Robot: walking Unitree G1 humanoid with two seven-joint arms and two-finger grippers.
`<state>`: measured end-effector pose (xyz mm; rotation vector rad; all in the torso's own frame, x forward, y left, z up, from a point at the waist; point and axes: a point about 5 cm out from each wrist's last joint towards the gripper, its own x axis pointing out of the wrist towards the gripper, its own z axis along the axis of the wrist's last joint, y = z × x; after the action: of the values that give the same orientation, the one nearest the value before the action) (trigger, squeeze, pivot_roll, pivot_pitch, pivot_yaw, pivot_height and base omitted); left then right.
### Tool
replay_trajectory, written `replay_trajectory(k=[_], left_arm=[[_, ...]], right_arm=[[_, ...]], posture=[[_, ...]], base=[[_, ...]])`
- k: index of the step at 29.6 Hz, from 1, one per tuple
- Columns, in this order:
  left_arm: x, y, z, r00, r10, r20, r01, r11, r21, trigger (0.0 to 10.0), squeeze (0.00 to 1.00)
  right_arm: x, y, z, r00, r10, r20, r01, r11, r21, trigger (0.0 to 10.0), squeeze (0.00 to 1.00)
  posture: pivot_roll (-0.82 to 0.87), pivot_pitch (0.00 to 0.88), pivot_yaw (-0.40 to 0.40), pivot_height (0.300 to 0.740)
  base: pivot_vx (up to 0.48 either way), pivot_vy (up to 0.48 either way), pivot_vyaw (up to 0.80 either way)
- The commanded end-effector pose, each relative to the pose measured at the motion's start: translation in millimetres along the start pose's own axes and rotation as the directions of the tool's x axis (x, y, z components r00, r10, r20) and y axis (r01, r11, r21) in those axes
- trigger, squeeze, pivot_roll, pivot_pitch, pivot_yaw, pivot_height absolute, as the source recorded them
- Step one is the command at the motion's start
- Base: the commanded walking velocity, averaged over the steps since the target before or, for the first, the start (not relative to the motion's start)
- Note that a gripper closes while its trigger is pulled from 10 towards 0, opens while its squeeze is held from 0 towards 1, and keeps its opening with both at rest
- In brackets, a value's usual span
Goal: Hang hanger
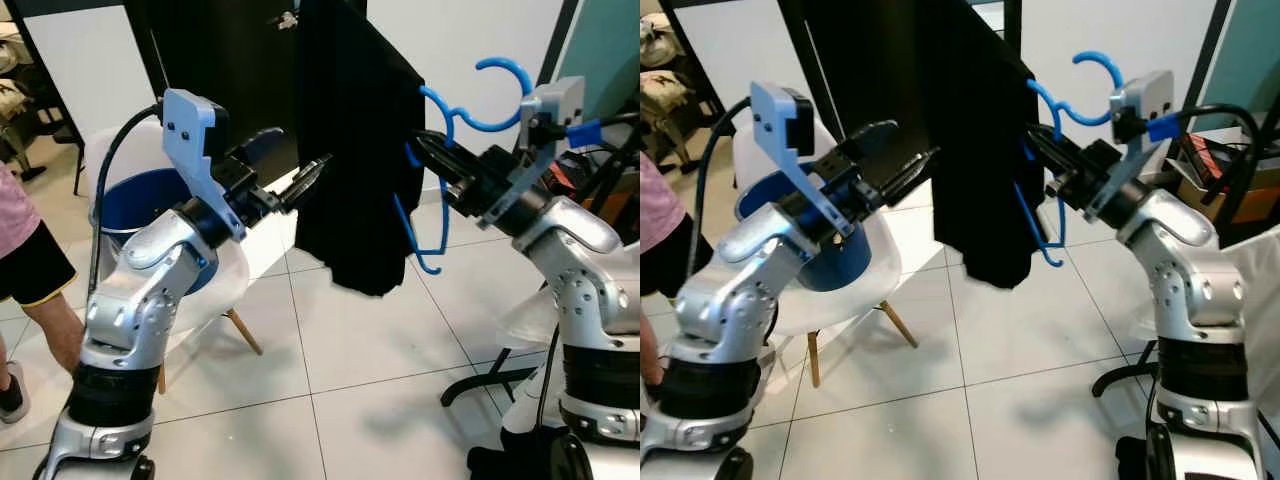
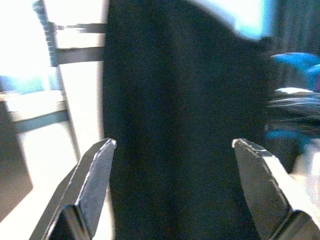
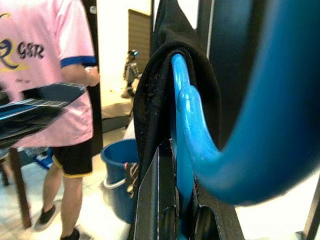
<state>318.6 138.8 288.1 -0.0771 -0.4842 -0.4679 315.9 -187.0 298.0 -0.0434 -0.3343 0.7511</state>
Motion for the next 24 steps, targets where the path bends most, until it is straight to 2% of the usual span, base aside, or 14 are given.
replay_trajectory(k=[1,6,10,17,21,22,23,24], left_arm=[[-2.9,14.3,0.0,0.99,0.139,0.024,-0.14,0.989,0.046,10.0,0.0],[-7.1,14.2,-4.5,0.982,0.187,0.012,-0.187,0.98,0.074,10.0,0.0],[-7.2,12.8,-7.6,0.981,0.192,0.006,-0.192,0.979,0.065,10.0,0.0],[-3.1,7.6,-13.3,0.98,0.196,0.03,-0.196,0.981,0.0,10.0,0.0],[-2.2,6.3,-15.0,0.982,0.188,0.033,-0.187,0.982,-0.027,10.0,0.0],[-2.4,4.8,-16.0,0.985,0.17,0.034,-0.167,0.984,-0.066,7.0,0.0],[-3.0,2.9,-17.2,0.989,0.142,0.032,-0.138,0.984,-0.112,0.0,0.0],[-3.9,1.7,-18.2,0.992,0.12,0.031,-0.115,0.983,-0.142,0.0,0.0]], right_arm=[[-4.9,1.0,9.9,0.999,0.027,0.04,-0.027,1.0,-0.01,10.0,0.0],[-8.6,4.1,10.5,0.997,0.061,0.044,-0.061,0.998,-0.003,10.0,0.0],[-9.3,9.7,11.3,0.994,0.104,0.045,-0.104,0.995,0.007,10.0,0.0],[-10.0,24.2,11.8,0.98,0.197,0.028,-0.197,0.98,0.007,10.0,0.0],[-10.8,25.0,14.4,0.977,0.209,0.034,-0.209,0.978,0.007,10.0,0.0],[-11.6,24.7,17.0,0.976,0.214,0.04,-0.214,0.977,0.005,10.0,0.0],[-12.4,24.1,19.6,0.975,0.217,0.045,-0.217,0.976,0.003,10.0,0.0],[-12.9,23.9,21.9,0.974,0.22,0.051,-0.22,0.976,0.001,10.0,0.0]], posture=[[-0.09,0.0,0.043,0.74],[-0.08,0.0,0.045,0.74],[-0.08,0.0,0.046,0.74],[-0.09,0.0,0.047,0.74],[-0.09,0.0,0.047,0.74],[-0.09,0.0,0.049,0.74],[-0.09,0.0,0.049,0.74],[-0.09,0.0,0.049,0.74]], base=[[0.0,0.0,0.0],[0.0,0.0,0.0],[0.0,0.0,0.0],[0.0,0.0,0.0],[0.0,0.0,0.0],[0.0,0.0,0.0],[0.0,0.0,0.0],[0.0,0.0,0.0]])
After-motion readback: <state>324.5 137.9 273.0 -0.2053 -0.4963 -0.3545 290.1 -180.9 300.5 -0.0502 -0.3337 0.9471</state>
